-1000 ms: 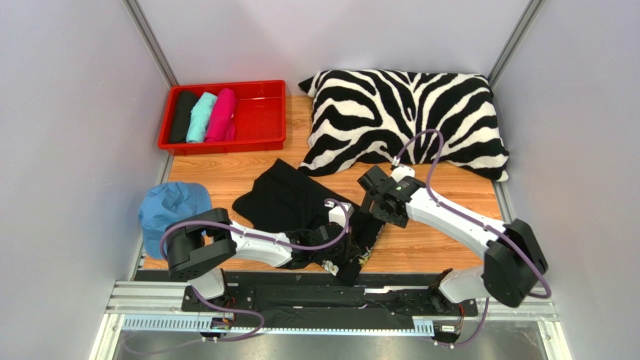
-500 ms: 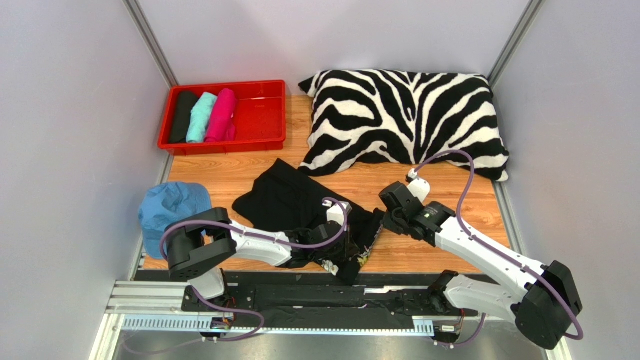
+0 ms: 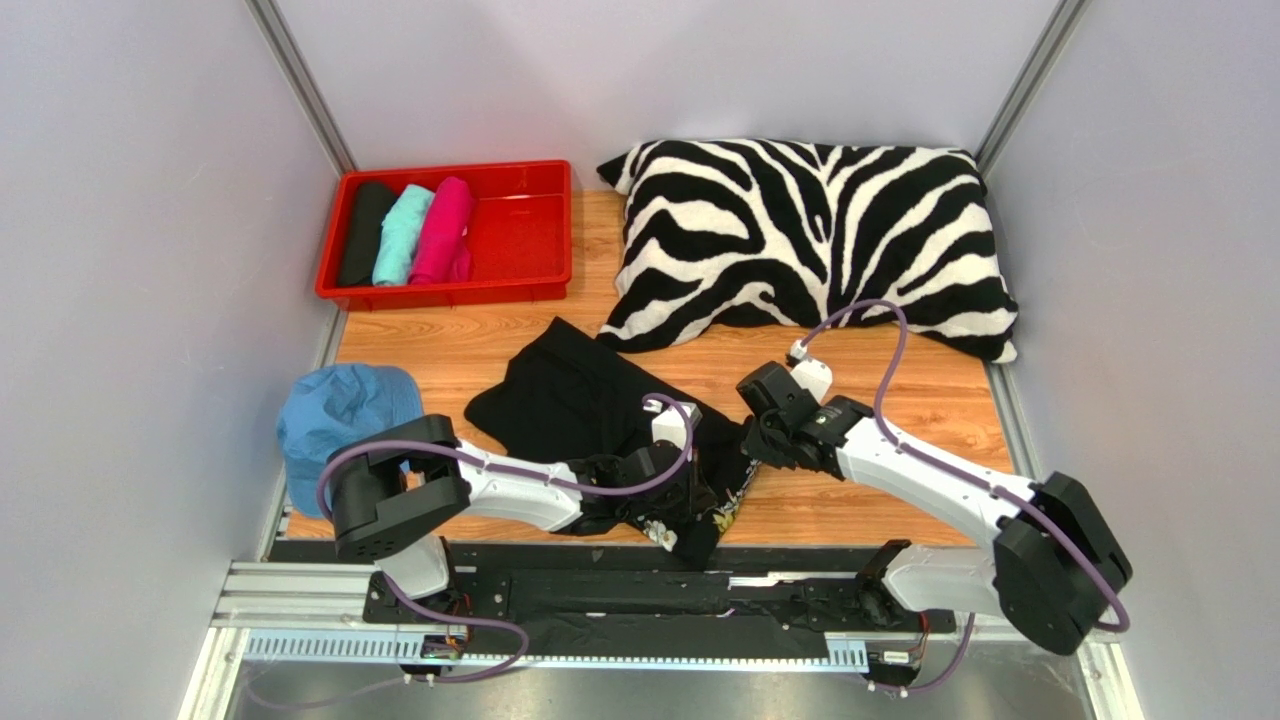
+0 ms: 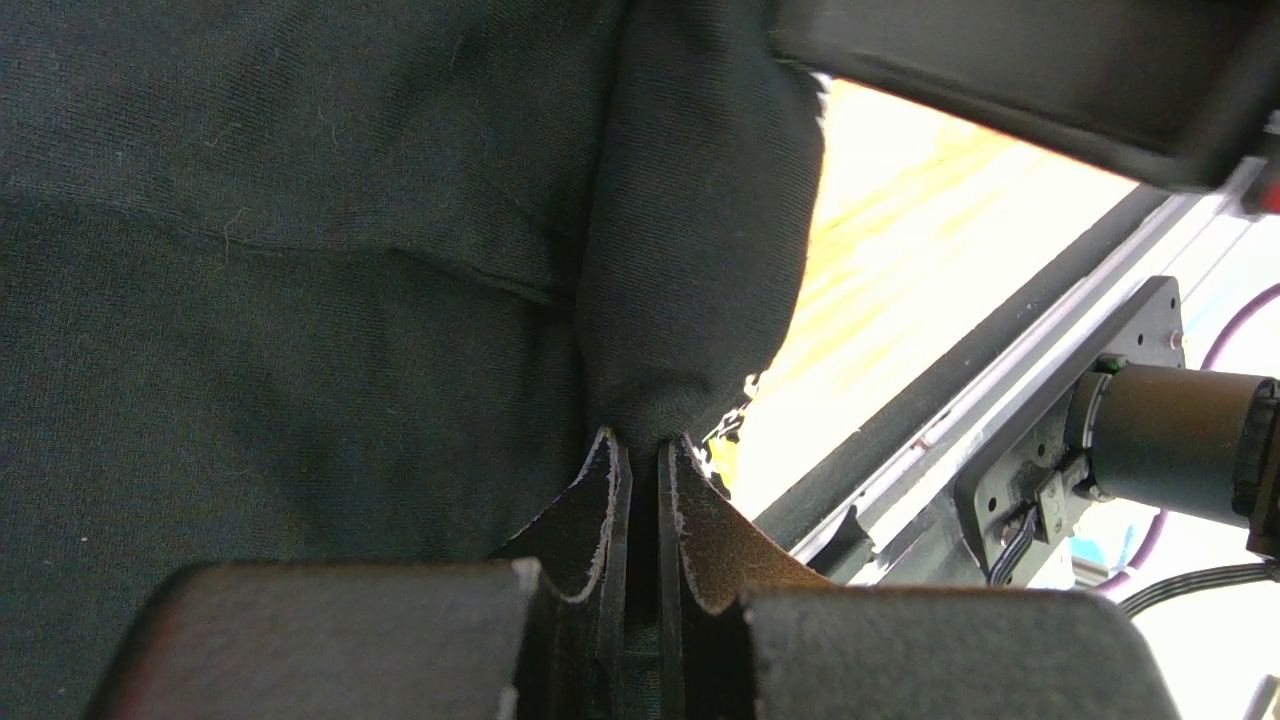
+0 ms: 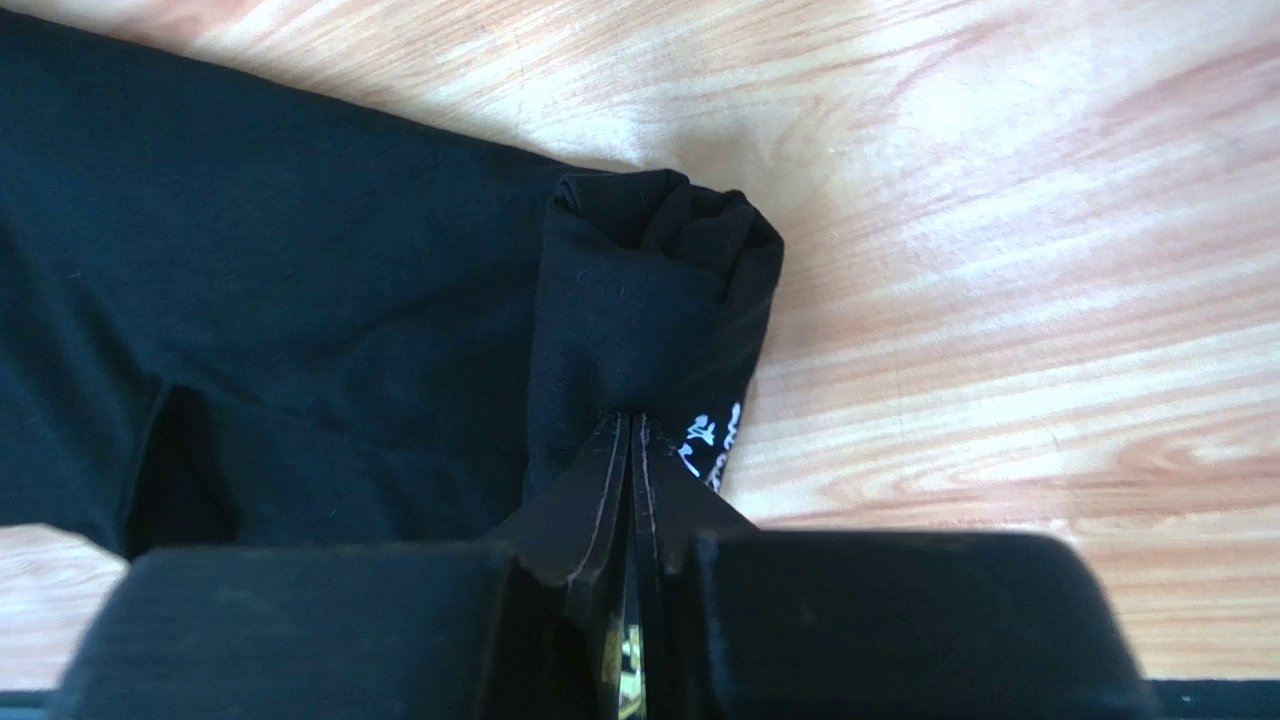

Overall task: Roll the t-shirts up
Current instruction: Roll the T-shirt to the center of the board.

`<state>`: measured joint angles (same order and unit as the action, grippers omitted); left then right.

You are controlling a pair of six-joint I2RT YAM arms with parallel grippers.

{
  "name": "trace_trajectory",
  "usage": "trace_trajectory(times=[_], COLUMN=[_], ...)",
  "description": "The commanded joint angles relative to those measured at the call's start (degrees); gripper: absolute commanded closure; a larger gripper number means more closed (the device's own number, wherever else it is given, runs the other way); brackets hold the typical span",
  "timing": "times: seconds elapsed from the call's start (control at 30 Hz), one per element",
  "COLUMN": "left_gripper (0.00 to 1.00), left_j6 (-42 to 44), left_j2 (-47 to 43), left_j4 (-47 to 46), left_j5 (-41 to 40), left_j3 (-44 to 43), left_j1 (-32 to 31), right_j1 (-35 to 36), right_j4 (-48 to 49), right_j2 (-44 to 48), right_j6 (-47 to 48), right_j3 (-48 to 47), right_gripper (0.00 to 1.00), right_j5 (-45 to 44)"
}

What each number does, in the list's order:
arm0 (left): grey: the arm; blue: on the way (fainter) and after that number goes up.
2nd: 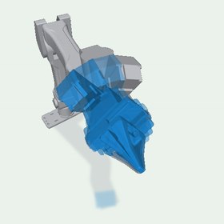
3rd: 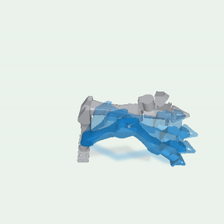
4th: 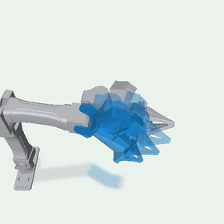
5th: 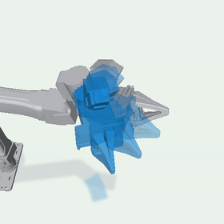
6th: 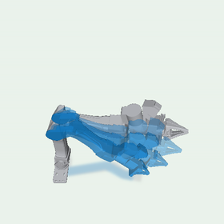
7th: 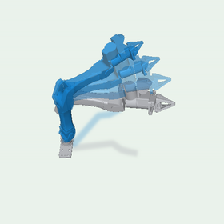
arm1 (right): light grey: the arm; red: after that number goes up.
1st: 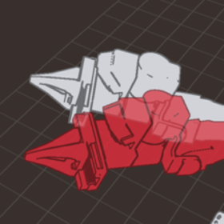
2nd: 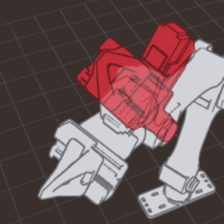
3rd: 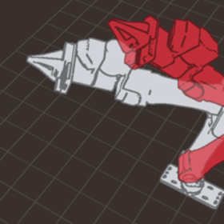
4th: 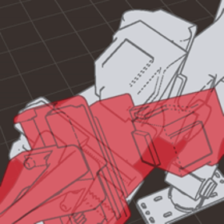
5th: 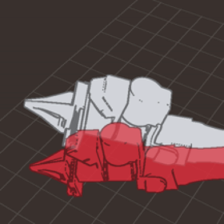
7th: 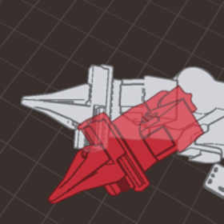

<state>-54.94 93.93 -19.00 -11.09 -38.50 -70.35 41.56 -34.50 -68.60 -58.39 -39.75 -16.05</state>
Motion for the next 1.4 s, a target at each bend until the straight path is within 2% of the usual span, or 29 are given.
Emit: trace_trajectory(times=[0.0,0.1,0.2,0.33,0.43,0.77,0.97,1.13,1.37], left_gripper=[1.00,1.00,0.92,0.67,0.58,0.58,0.57,0.51,0.47], left_j6=[1.41,1.94,2.55,3.70,4.31,4.66,5.36,5.37,7.82], left_j2=[-1.91,-2.52,-3.66,-6.99,-9.46,-15.35,-16.24,-14.13,-9.65], left_j4=[2.22,2.48,3.09,4.32,5.73,9.77,11.18,18.73,33.49], left_j5=[-0.68,-0.77,-1.12,-2.00,-2.44,-0.07,0.02,-4.98,-13.07], left_j3=[0.27,0.44,0.71,1.32,1.50,3.08,1.77,-1.75,-12.01], left_j1=[0.47,0.56,0.47,0.47,0.56,0.30,-2.51,-5.41,-9.89], right_j1=[0.19,0.19,0.10,0.19,0.19,0.10,0.10,0.10,0.19], right_j4=[3.47,3.91,4.27,4.62,4.80,4.71,4.97,4.97,5.06], right_j2=[-3.82,-6.10,-8.56,-11.20,-12.70,-17.53,-19.99,-21.58,-22.90], right_j6=[1.17,1.61,1.96,2.05,1.97,1.88,1.79,1.70,1.79], right_j3=[-3.58,-5.16,-7.00,-8.76,-9.82,-12.28,-13.16,-14.22,-14.66], right_gripper=[0.94,0.94,0.94,0.94,0.95,0.97,0.98,0.99,1.00], right_j5=[-0.20,-0.29,0.06,0.59,0.76,1.46,2.17,2.69,3.05])
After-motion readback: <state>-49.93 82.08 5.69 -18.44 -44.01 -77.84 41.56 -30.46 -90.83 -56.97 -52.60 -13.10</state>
